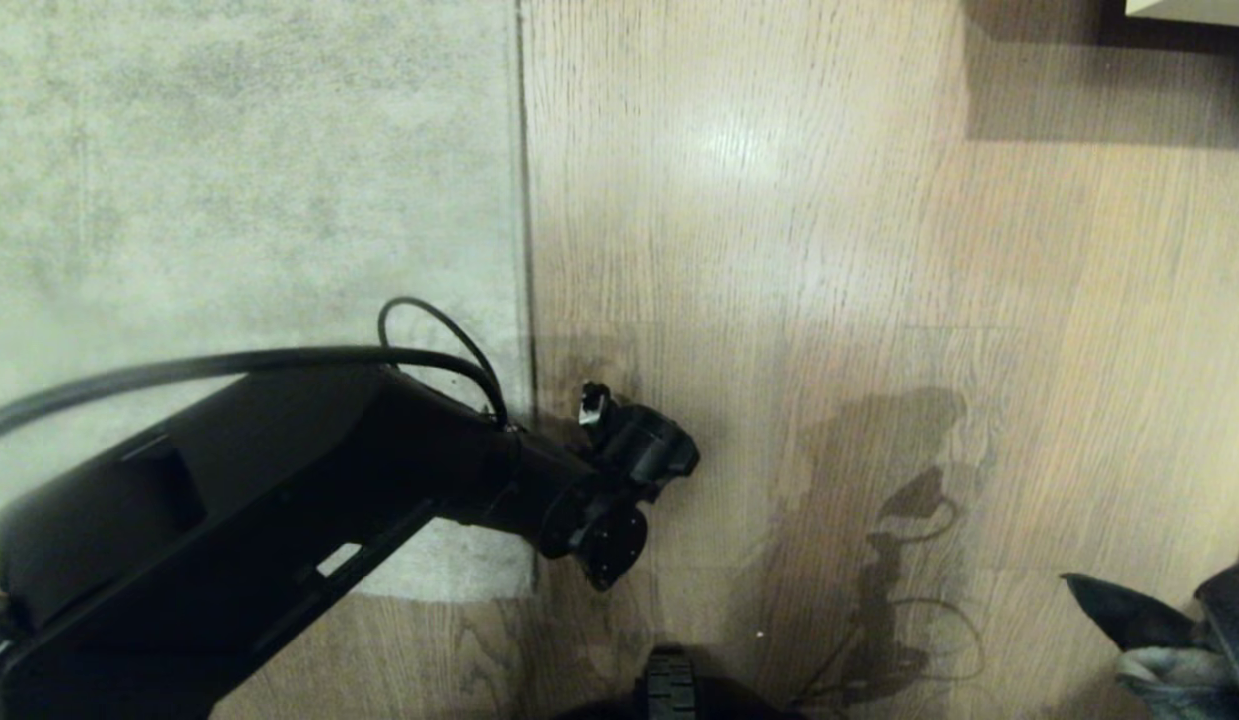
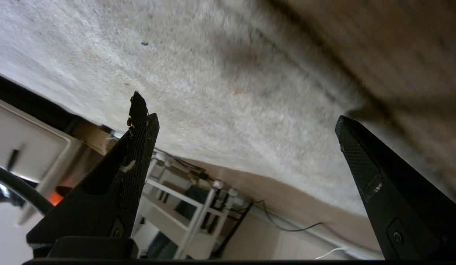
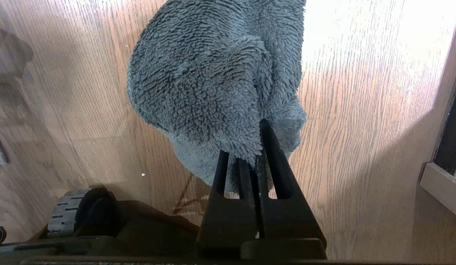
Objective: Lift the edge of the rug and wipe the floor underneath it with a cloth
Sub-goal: Lift up the carpet
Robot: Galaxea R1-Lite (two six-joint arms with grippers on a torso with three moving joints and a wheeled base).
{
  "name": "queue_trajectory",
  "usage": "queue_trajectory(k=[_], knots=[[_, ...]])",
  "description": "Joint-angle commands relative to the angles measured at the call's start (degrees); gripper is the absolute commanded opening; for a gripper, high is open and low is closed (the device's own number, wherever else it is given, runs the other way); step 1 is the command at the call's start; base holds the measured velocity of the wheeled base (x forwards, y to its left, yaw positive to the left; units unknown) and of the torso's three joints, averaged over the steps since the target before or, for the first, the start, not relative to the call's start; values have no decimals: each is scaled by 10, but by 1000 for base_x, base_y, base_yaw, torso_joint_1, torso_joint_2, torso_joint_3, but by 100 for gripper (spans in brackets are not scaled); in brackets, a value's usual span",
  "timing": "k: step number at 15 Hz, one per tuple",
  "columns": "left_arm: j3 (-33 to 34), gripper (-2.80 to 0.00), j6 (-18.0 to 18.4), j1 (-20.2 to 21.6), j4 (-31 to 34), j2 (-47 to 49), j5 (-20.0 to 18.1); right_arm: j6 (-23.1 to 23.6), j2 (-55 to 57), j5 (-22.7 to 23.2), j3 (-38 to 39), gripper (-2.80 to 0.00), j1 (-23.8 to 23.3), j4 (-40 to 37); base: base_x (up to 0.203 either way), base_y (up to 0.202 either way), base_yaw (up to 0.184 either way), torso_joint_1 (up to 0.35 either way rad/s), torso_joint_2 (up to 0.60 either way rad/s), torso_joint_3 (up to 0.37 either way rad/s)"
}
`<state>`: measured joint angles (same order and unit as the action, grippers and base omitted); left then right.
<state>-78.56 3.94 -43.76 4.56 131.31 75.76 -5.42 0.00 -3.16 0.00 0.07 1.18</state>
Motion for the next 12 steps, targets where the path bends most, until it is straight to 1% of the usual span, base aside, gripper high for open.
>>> queue_trajectory(k=[1, 6, 12], knots=[[-2, 0, 1, 3, -22, 13, 4, 0, 0, 0, 0, -280, 0, 0, 0, 0, 0, 0, 0, 0], [-8, 0, 4, -1, -64, 21, 3, 0, 0, 0, 0, -280, 0, 0, 0, 0, 0, 0, 0, 0], [-34, 0, 9, -13, -61, 24, 3, 0, 0, 0, 0, -280, 0, 0, 0, 0, 0, 0, 0, 0]])
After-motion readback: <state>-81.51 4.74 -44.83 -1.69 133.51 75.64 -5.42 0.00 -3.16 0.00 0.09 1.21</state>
